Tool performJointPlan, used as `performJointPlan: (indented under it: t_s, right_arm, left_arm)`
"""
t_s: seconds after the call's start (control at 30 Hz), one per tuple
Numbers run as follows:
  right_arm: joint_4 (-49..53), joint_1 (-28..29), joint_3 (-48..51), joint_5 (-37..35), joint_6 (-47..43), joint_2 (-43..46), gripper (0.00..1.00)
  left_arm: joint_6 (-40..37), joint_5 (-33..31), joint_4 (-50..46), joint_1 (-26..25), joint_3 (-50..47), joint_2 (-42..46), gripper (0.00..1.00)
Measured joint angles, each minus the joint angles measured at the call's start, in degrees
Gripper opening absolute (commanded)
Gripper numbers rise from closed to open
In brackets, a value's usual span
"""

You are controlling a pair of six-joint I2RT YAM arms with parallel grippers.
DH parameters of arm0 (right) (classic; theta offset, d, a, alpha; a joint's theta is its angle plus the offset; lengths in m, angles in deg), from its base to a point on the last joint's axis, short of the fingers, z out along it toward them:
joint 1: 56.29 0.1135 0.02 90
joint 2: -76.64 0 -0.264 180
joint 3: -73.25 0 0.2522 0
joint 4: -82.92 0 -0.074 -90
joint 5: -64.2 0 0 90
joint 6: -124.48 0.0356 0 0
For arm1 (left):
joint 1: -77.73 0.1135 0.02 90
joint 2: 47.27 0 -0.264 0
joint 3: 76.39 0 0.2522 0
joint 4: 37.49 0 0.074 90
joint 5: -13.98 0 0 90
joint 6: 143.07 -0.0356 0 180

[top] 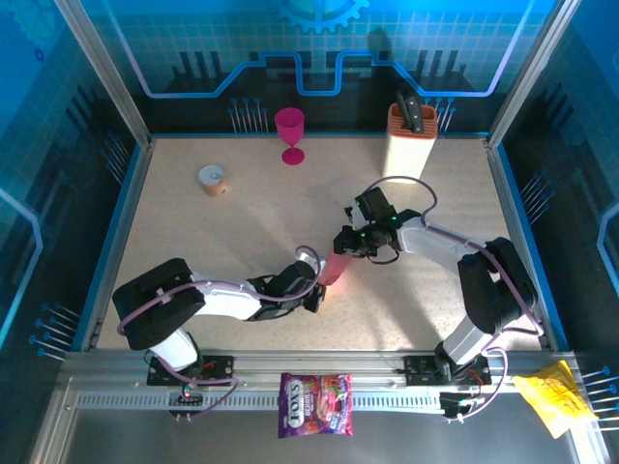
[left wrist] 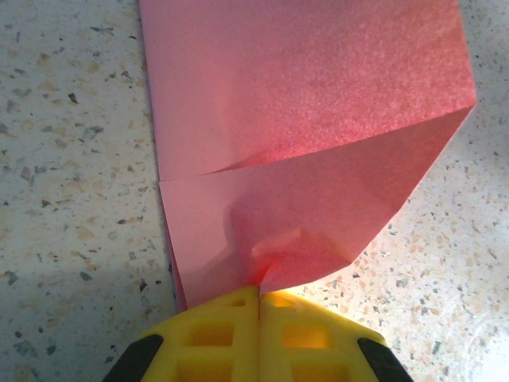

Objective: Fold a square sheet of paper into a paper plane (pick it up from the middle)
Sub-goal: Fold the wing for the fifth time at the center of the table.

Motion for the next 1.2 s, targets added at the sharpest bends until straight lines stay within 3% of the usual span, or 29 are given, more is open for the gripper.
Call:
performJointPlan:
  t_s: [0.3,0.53,0.67,0.83,0.9,1.1,1.2]
  right_arm:
    - [-1.4,0.5,0.5,0.3,0.2,0.3,0.16]
    - [-3.8,1.6,5.1,0.1,1.2,6.3,0.15]
    - [-5.0,3.5,7.7,-0.8,1.1,9.8,0.24]
    - [-1.6,3.9,7.6,-4.9,0.2,10.6,0.43]
    - [1.1,4.2,6.4,-7.0,-0.4,10.6,0.43]
    - [6.2,5.9,0.5,-10.2,-1.9,9.6,0.36]
    - [7.8,6.2,-2.7,-10.0,-3.3,7.5,0.23]
  left_arm:
    - [3.7,4.5,2.8,3.7,-2.6,1.1,0.0]
    - [5.4,6.9,5.3,4.7,-3.7,1.0,0.0]
    - [6.3,7.9,6.0,5.1,-4.0,0.6,0.0]
    - [6.2,8.3,5.9,5.2,-4.0,0.7,0.0]
    - [6.1,8.3,5.3,5.2,-4.0,0.9,0.0]
    - [4.3,8.3,0.5,5.2,-1.6,1.3,0.0]
    - [2.9,8.3,-2.4,5.2,-0.2,1.7,0.0]
